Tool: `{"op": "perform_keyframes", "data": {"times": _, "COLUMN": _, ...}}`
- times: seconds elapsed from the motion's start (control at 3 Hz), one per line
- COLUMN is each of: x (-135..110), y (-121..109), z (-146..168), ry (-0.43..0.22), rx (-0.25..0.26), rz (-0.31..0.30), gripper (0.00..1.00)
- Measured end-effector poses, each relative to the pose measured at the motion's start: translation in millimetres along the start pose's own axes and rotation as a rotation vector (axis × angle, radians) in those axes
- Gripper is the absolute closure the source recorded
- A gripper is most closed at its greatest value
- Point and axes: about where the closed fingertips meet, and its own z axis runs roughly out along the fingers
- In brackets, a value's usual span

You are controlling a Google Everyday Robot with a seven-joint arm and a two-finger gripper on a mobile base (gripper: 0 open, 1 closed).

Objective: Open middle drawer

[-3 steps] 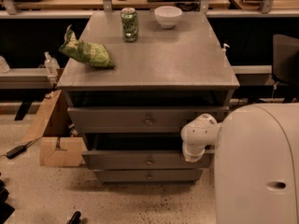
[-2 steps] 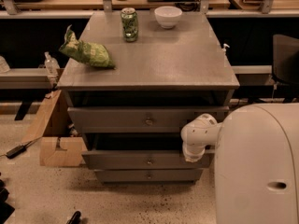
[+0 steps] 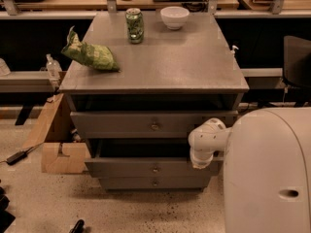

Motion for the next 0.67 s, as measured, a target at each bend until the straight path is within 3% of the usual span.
{"op": "perform_keyframes", "data": {"times": 0.67, "x": 1.9, "y": 10.4, "z": -3.8, "ry": 0.006, "rx": -0.019, "rz": 0.003, "gripper": 1.00}}
